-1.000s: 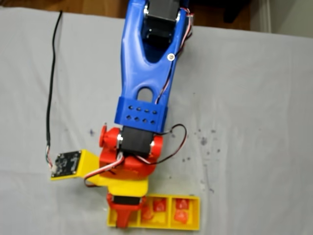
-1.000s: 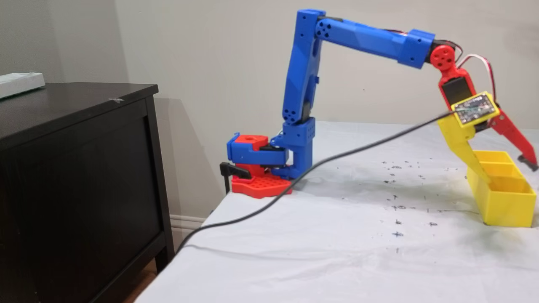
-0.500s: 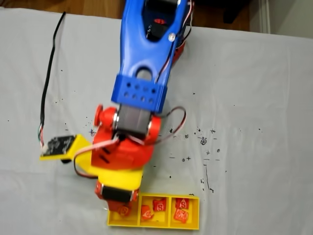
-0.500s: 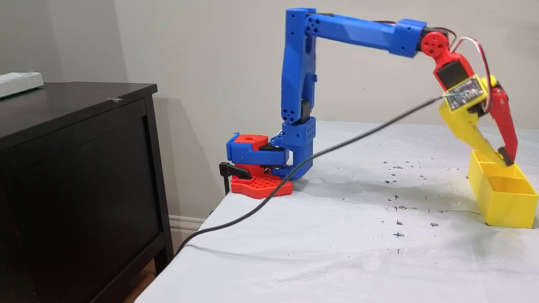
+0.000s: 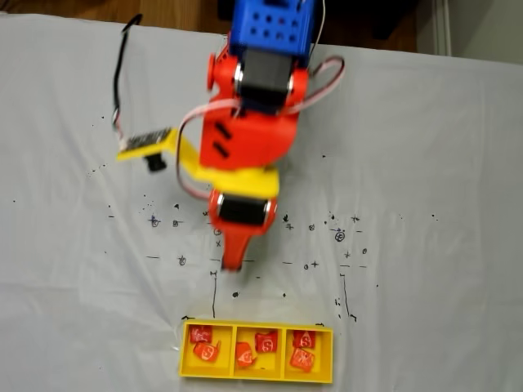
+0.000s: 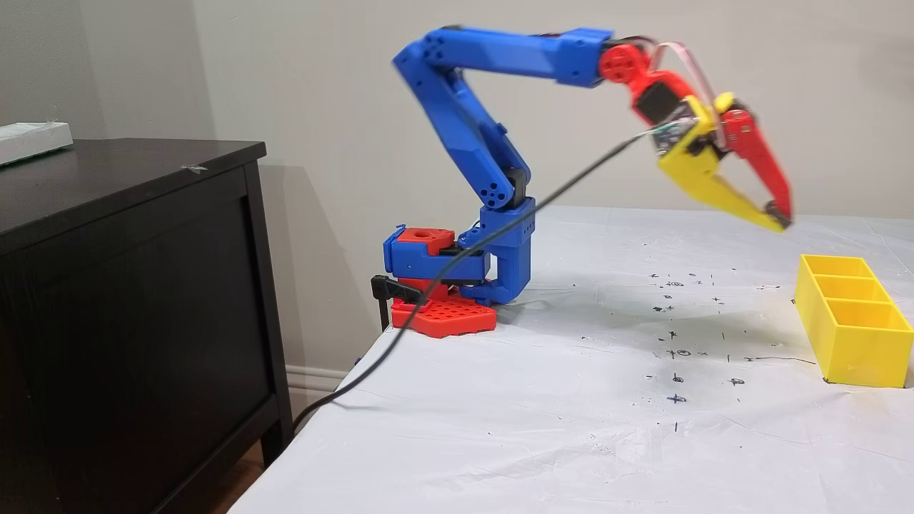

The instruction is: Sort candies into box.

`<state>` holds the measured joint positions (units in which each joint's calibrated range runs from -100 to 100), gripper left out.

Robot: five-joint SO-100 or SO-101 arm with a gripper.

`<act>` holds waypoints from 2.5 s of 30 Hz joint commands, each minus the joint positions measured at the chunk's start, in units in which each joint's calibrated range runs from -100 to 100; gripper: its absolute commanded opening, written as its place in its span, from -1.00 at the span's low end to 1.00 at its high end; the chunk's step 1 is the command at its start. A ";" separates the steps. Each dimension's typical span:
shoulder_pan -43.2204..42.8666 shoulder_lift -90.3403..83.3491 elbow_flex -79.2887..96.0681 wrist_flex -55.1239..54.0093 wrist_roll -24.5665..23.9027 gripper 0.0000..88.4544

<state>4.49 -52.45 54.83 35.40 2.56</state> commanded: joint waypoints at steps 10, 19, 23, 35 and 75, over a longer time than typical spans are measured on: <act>0.40 -46.61 20.95 29.89 0.29 -0.99; -0.32 -46.61 29.87 27.76 -0.98 -0.96; 0.13 -46.53 37.43 19.99 -0.78 -0.95; 0.22 -46.53 44.62 12.45 -0.63 -0.97; 1.40 -46.53 44.35 14.66 -2.25 -1.00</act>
<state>5.97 -98.73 99.14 50.40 0.12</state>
